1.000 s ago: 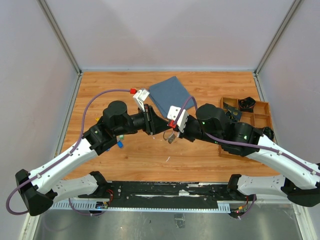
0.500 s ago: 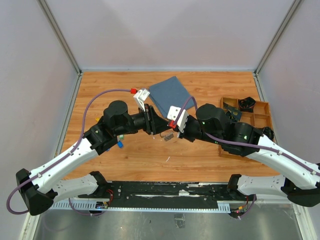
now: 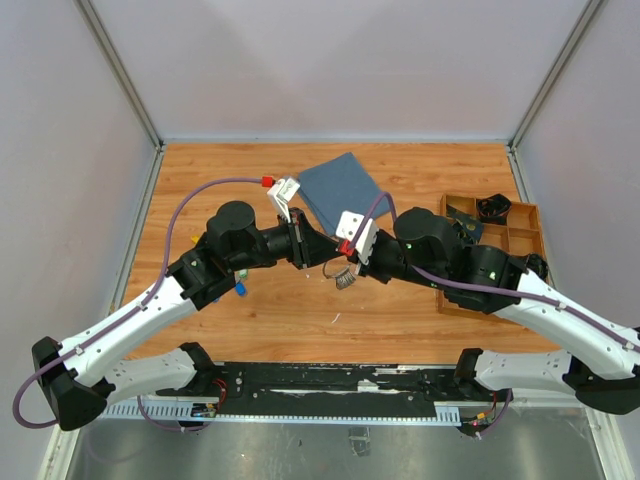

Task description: Put the keys on the keyring

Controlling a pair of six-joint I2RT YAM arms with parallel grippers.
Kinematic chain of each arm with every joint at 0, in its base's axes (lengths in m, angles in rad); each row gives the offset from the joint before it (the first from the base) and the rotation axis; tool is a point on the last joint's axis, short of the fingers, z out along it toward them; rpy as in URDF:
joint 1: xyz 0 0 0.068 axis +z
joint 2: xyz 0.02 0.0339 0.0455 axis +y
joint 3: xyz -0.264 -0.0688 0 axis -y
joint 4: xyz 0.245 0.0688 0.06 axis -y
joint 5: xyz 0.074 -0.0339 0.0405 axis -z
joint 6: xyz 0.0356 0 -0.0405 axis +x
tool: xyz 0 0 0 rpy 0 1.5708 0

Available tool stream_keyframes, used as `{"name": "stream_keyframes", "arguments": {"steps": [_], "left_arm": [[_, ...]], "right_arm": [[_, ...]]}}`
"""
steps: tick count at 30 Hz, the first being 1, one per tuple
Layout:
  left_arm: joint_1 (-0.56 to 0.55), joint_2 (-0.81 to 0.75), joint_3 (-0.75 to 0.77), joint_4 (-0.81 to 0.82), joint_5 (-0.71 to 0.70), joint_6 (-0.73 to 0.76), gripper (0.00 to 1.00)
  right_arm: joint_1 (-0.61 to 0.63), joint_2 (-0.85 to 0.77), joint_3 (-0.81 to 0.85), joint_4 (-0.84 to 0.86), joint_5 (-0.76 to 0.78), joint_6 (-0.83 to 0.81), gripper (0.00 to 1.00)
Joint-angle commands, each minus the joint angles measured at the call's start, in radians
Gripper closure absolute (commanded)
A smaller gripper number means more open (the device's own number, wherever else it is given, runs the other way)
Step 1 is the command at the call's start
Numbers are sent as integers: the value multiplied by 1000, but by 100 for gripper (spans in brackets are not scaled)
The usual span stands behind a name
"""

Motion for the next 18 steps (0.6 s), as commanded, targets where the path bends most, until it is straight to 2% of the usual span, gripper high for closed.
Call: {"name": "stream_keyframes", "arguments": {"steps": [1,5,8,12,18], "left_arm": [[-7,-16,2,17,-30,8,99],[-7,-27,1,20,-44,-1,100],[-7,-35,1,22,-47,-9,99],[-7,-55,-5,38,-57,-37,100],[-7,-88,-8,71,-85,-108,99]], "right_arm": [[2,-48,-10,57,-13,-9,90],[2,-103,-35,93,6,27,67],[2,-174,-73,147,35,73,55],[2,-246,-116,220,123,188,50],[2,-267,-142,271,219,452,50]]}}
